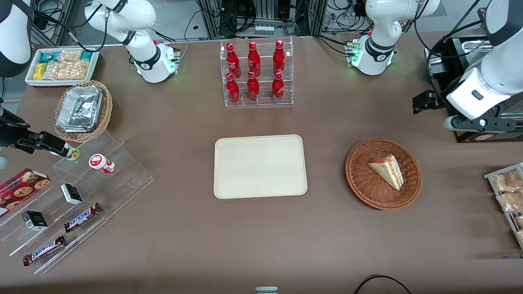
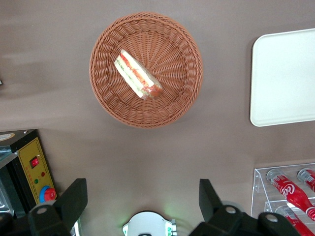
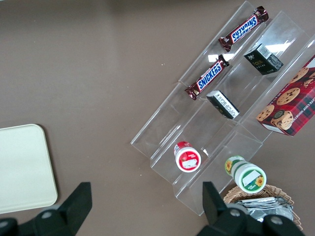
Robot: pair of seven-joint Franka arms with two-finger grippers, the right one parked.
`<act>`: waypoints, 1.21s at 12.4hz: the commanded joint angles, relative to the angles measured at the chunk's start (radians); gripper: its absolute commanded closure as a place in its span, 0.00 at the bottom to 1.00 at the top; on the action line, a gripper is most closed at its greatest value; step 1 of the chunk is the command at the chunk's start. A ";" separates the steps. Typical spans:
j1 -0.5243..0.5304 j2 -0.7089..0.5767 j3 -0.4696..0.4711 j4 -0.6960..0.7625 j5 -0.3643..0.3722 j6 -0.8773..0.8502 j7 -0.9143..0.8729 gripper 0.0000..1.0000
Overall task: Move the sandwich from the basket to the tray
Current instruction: 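Move the left gripper over the wrapped sandwich in the wicker basket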
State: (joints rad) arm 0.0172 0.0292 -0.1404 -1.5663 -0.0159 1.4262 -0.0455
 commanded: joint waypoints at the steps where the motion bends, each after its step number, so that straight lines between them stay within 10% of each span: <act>1: 0.009 -0.009 0.004 -0.014 -0.015 0.031 0.022 0.00; 15: 0.017 -0.008 0.005 -0.457 -0.004 0.534 0.026 0.00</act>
State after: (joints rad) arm 0.0218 0.0392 -0.1325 -1.9417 -0.0166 1.8757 -0.0400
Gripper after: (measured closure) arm 0.000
